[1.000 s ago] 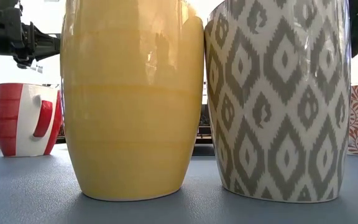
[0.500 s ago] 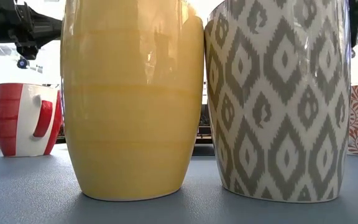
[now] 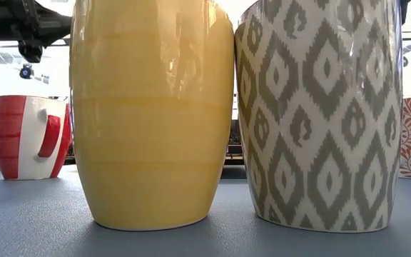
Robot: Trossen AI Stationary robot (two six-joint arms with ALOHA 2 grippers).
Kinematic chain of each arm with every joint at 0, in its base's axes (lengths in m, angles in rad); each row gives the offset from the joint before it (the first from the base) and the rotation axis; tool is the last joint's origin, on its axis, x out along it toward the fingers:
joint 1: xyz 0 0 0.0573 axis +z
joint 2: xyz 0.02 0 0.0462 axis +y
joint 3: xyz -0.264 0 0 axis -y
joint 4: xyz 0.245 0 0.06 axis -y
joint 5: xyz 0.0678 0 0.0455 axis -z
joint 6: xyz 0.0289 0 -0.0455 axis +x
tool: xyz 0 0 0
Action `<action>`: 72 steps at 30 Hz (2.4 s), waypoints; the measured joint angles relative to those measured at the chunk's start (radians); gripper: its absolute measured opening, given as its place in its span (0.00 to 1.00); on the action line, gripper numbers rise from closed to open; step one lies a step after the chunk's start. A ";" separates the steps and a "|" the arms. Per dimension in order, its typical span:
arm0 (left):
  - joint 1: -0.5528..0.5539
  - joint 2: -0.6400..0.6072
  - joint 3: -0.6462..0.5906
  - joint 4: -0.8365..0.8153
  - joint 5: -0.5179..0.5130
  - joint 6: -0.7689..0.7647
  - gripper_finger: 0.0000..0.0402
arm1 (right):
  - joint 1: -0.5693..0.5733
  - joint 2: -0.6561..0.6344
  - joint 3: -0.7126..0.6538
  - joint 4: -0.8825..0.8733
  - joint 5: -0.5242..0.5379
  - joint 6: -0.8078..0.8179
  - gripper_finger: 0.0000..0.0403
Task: Place coffee mugs
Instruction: Put the top gray patterned mug on the shelf
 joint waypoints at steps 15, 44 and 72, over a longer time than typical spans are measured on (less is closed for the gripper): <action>0.004 0.150 0.049 0.109 0.236 0.199 0.11 | -0.112 0.048 0.176 -0.268 -0.002 0.104 0.28; 0.099 0.478 0.271 0.059 -0.419 0.125 0.11 | -0.635 0.160 0.214 -1.016 -0.628 0.806 0.27; 0.117 0.460 0.324 0.019 -0.421 0.128 0.11 | -0.991 0.572 0.505 -1.489 -1.022 0.752 0.27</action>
